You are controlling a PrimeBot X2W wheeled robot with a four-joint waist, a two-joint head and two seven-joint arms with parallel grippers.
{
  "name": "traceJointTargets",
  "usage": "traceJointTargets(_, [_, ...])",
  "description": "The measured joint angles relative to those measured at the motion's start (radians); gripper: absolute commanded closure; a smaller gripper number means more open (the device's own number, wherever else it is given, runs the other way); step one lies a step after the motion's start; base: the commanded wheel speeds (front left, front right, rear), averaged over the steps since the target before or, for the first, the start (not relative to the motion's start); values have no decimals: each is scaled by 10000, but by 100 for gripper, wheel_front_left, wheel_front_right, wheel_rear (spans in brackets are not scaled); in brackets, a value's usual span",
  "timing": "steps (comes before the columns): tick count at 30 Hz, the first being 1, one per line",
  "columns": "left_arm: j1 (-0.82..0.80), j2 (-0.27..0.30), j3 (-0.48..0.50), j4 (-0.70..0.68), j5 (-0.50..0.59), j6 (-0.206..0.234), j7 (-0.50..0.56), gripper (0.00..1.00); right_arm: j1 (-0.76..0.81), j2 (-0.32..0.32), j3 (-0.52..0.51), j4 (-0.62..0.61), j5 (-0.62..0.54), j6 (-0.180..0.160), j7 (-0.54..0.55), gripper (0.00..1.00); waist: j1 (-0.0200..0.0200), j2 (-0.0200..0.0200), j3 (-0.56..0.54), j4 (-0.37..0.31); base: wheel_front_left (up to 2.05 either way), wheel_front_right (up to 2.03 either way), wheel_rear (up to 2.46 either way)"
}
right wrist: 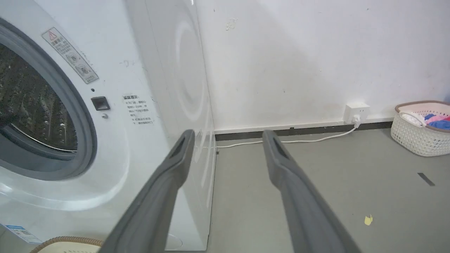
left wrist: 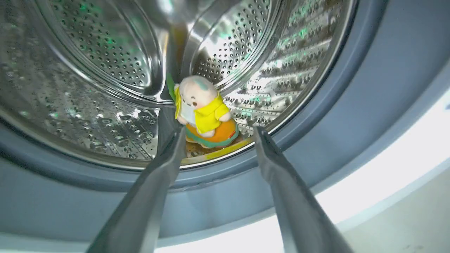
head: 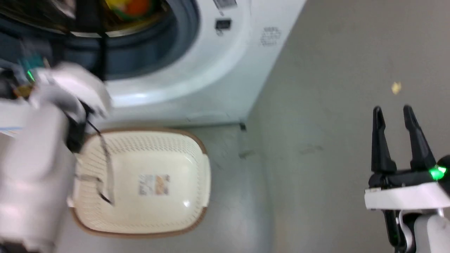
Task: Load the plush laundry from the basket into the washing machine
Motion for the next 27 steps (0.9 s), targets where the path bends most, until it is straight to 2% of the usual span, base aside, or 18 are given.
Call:
traceJointTargets(3, [1355,-453,261,-957,-313,435,-767,0,306,2,-71,-17,-207,0,-2,0,-1,0,-702,331,0,0,0])
traceJointTargets(7, [3196,-723,646,-2671,-520,913,-1106,0,698,0,-100,-81,-408,0,-2,0,-2,0,-1525,787,0,0,0])
traceJointTargets(9, [4100,-700,577,-3572,-213,1018,-1175,0,854,0,-144,-128,-454,0,-2,0,-3,0,-1837,1032,0,0,0])
traceJointTargets(15, [6659,-1292,1049,-5756,529,1628,-1191,0,1311,2,-12,-153,-623,0,-2,0,0,0,-2598,1746,0,0,0])
traceJointTargets(21, [7902,-1764,1269,-6102,1045,1758,-1193,0,1646,2,25,-48,-656,0,-2,0,1,0,-3013,1989,0,0,0])
traceJointTargets(27, [8280,-2067,1246,-6040,1682,1687,-1191,0,1864,2,98,67,-635,0,-2,0,2,0,-3122,2173,0,0,0])
